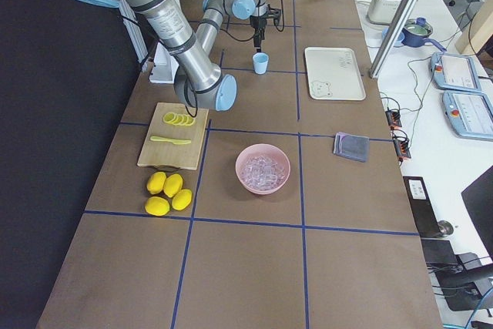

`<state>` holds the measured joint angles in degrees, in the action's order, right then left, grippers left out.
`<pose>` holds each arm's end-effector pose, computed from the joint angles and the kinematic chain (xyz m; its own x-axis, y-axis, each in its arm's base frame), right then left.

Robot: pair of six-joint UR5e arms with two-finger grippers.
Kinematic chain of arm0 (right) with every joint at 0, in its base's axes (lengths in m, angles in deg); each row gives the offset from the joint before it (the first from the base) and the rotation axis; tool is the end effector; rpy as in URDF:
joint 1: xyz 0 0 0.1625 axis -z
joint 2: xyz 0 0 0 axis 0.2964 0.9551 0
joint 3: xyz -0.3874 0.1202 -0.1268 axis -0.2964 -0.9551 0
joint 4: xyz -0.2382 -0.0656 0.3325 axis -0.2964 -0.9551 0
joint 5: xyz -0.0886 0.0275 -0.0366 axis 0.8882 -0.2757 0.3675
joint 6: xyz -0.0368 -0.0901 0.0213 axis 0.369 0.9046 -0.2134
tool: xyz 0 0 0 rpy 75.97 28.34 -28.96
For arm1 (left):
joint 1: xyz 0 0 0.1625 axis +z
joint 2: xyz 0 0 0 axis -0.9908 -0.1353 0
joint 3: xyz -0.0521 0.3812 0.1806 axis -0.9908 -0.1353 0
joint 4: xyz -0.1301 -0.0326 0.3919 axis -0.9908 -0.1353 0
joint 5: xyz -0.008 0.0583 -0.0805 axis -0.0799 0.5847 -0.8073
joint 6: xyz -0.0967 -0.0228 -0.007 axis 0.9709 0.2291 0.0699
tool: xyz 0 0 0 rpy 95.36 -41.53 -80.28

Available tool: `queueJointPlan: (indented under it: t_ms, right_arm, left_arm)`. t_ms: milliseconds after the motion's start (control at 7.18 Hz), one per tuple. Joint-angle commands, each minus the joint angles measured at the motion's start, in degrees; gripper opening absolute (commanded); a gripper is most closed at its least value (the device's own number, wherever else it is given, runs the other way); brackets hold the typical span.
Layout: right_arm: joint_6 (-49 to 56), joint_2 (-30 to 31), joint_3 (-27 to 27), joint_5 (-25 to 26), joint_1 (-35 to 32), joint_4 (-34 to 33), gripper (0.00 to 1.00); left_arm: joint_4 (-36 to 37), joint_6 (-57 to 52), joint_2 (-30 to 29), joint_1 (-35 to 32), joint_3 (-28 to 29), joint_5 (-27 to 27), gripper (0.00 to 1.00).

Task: Mash ice and strawberries in cup
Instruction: 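Carry the third ice cube with the right gripper over the blue cup, then release the ice cube into the cup and withdraw the right arm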

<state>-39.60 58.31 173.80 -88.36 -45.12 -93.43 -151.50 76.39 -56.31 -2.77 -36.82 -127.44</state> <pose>-0.5403 -0.4138 0.1120 0.6941 0.1449 0.7051 -0.2000 0.9798 -0.0045 -0.0254 -0.4426 0.5981 0.7002 0.2138 -0.6812 -0.1008 0.9742 0.2022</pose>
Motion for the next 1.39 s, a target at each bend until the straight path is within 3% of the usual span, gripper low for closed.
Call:
queueJointPlan:
  t_ms: [0, 557, 697, 975, 1254]
  right_arm:
    - [11.12, 4.10, 0.31, -6.86, -10.46, -0.15, 0.99]
    - [58.71, 21.58, -0.47, -26.30, -42.27, -0.24, 0.99]
    - [70.75, 26.94, -0.91, -27.91, -47.82, -0.07, 0.99]
    - [89.23, 38.36, -1.09, -28.97, -55.92, 0.11, 0.99]
    - [98.96, 48.13, -1.18, -31.17, -64.63, 0.20, 0.99]
  left_arm:
    - [0.33, 0.00, 0.07, 0.00, 0.28, 0.38, 1.00]
    - [3.38, 0.61, -0.11, 0.00, 1.34, 0.03, 1.00]
    - [8.72, 0.53, -1.07, 0.00, 0.39, -0.05, 1.00]
    - [10.00, 0.61, -1.51, 0.00, 0.29, -2.93, 1.00]
    - [9.91, 0.61, -2.04, 0.00, 0.29, -2.61, 1.00]
